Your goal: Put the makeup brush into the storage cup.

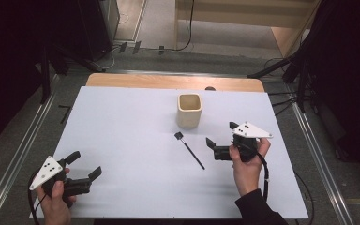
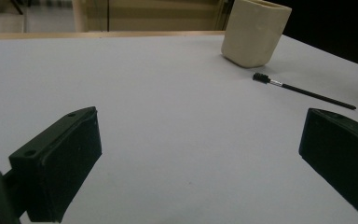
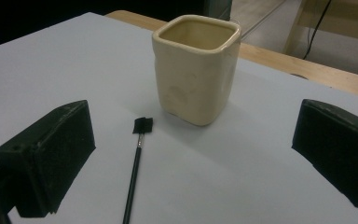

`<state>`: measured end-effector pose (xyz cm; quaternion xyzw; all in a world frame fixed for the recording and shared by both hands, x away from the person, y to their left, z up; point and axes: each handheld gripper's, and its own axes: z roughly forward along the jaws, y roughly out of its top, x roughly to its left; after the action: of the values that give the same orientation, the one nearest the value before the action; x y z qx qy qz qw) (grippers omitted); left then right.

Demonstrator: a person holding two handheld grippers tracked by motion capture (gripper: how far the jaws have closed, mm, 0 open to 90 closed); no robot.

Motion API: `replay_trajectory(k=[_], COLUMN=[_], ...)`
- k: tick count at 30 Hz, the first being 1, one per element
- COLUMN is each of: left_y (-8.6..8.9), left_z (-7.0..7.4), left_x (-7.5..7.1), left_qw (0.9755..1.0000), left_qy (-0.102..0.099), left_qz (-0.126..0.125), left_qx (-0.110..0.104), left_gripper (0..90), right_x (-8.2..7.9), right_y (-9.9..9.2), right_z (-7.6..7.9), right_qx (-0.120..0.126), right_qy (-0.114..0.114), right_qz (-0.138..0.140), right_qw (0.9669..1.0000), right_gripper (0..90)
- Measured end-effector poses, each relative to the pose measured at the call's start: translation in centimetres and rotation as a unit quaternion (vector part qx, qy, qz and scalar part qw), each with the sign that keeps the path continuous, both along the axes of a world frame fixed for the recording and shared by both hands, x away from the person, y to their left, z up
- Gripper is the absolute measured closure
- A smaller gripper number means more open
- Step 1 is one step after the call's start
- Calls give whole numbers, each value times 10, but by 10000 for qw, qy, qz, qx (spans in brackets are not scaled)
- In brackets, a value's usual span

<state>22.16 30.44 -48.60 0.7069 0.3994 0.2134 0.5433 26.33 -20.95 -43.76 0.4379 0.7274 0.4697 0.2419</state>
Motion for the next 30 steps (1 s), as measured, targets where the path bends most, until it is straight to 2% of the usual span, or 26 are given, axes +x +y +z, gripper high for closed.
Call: replay_trajectory(k=[15,30], left_y=[0,1], left_z=[0,0], left_x=[0,1], left_qw=[10000,10000], left_qy=[2,6], left_qz=[-6,-8], left_qx=[0,-30], left_gripper=[0,0], right_x=[18,37], right_y=[21,43], right_z=[4,9], right_qx=[-53,-241], right_qy=[105,183], right_qz=[137,292], right_qw=[9998,9991], right_gripper=[4,18])
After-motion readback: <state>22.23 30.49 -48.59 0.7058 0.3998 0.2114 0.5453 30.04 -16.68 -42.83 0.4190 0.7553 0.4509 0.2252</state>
